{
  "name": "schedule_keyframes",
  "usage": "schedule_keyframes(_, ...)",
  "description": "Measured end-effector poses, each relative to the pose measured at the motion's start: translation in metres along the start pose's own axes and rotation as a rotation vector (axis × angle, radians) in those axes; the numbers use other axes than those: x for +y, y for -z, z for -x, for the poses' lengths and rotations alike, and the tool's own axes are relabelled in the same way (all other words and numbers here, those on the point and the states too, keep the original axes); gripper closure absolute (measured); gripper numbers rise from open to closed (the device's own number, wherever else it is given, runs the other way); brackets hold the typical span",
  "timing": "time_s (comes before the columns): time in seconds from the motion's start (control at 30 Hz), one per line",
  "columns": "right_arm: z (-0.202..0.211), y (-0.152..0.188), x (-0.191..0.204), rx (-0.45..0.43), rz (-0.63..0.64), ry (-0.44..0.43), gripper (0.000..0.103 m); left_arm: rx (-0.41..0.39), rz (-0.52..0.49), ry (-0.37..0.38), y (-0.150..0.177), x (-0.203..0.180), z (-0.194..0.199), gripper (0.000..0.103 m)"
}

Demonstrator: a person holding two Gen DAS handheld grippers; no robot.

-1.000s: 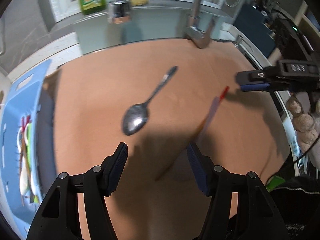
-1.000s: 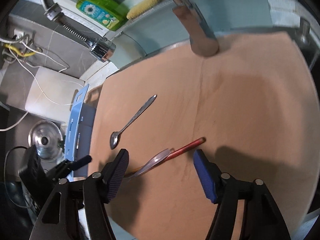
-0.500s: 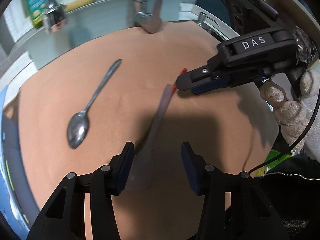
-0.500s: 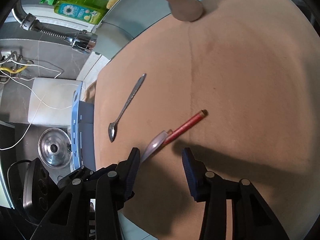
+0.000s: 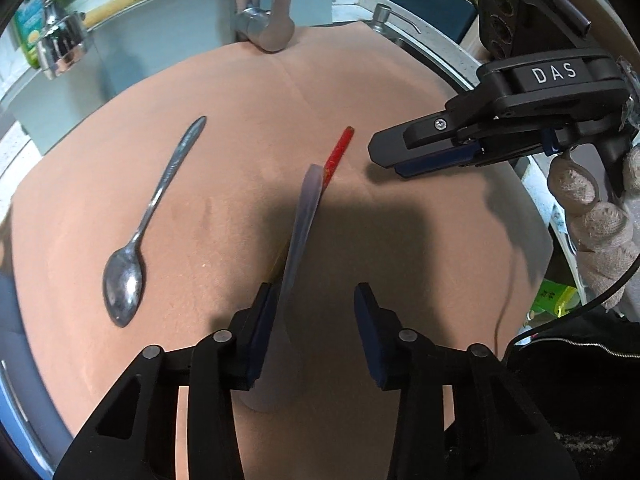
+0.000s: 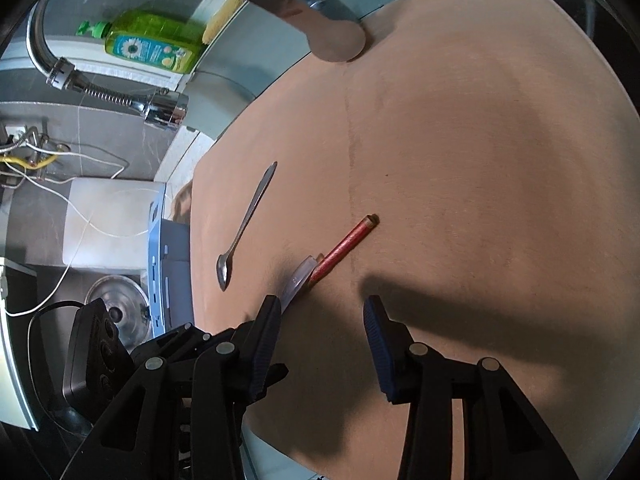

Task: Organize utensils
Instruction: 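Lower the left tool to the red-tipped chopstick while the right tool approaches the pink spoon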

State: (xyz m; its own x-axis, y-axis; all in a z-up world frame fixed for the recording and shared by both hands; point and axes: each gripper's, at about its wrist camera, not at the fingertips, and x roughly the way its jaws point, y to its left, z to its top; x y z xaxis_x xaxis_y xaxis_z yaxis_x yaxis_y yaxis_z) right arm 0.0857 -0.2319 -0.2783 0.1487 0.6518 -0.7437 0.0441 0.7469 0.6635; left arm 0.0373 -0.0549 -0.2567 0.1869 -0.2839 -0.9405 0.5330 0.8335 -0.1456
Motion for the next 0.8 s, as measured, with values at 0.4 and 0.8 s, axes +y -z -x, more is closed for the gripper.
schedule_keyframes(0.4, 0.002, 0.020, -0.004, -0.056, -0.080, -0.007, 0.066, 0.032, -0.087, 0.057, -0.009, -0.009, -0.018, 0.066)
schedule_keyframes(0.8, 0.004, 0.035, -0.016, -0.113, -0.172, 0.033, 0.071, 0.008, -0.176, 0.166, -0.022, -0.038, -0.027, 0.071)
